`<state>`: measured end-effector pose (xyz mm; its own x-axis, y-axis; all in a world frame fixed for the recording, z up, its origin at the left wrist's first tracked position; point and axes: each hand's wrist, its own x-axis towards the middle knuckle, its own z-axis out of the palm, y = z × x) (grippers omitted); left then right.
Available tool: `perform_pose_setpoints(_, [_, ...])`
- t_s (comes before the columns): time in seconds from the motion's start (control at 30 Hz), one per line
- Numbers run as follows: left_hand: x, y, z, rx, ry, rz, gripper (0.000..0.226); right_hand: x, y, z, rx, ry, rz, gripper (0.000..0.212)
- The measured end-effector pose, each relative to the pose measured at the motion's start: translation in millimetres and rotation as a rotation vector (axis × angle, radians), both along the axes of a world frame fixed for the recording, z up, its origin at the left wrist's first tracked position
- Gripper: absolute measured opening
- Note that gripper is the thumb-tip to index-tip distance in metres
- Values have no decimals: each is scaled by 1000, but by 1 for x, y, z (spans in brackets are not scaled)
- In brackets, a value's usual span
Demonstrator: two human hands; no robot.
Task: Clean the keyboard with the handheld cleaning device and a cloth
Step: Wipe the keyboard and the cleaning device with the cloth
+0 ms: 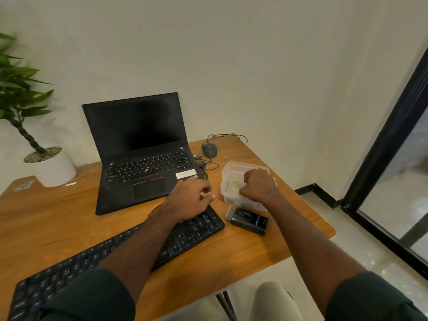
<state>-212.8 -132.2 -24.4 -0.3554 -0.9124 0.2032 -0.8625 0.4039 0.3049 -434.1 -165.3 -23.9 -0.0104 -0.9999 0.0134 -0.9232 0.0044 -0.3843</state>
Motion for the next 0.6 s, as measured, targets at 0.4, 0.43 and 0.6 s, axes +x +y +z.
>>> perform_pose_setpoints(0.4, [85, 43, -12, 42, 138, 142, 21, 82, 43, 22, -138, -547, 79, 57])
perform_pose_setpoints(0.43, [97, 50, -14, 36, 137, 156, 21, 96, 47, 20, -107, -548, 106, 53])
perform_pose_setpoints(0.6, [173, 101, -19, 40, 164, 265, 65, 166, 58, 9, -57, -489, 246, 14])
